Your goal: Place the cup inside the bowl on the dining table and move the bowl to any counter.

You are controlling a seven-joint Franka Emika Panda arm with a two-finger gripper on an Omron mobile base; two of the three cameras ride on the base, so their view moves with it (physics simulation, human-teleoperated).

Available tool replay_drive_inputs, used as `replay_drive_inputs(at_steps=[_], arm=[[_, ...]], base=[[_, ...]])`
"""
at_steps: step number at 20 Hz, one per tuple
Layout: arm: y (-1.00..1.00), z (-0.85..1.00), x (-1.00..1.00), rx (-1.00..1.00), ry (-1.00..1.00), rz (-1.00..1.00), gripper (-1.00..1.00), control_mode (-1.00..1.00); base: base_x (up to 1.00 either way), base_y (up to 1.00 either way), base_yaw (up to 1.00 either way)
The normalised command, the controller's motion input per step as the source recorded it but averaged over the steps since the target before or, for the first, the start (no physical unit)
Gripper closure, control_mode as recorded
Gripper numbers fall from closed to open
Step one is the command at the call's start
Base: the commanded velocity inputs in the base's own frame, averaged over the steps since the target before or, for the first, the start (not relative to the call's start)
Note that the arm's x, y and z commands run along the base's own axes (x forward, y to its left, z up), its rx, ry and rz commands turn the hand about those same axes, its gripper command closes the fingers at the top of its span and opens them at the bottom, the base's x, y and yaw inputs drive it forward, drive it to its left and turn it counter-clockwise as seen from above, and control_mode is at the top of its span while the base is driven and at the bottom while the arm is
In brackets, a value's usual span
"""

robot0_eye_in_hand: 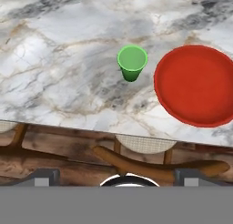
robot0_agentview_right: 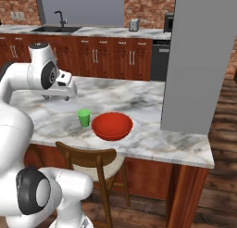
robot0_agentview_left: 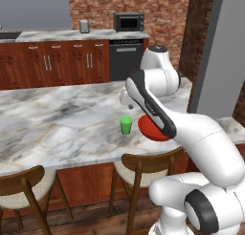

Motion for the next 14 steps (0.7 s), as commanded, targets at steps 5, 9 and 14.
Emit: replay_drive_inputs(at_steps=[5, 9, 14], arm=[[0.26, 0.0, 0.2, 0.0, 0.0, 0.0, -1.0, -1.0], [0.16, 0.0, 0.26, 0.0, 0.0, 0.0, -1.0, -1.0], [0.05, 0.0, 0.31, 0.0, 0.0, 0.0, -1.0, -1.0]], base=[[0.0, 0.0, 0.0], [0.0, 0.0, 0.0], [0.0, 0.0, 0.0]])
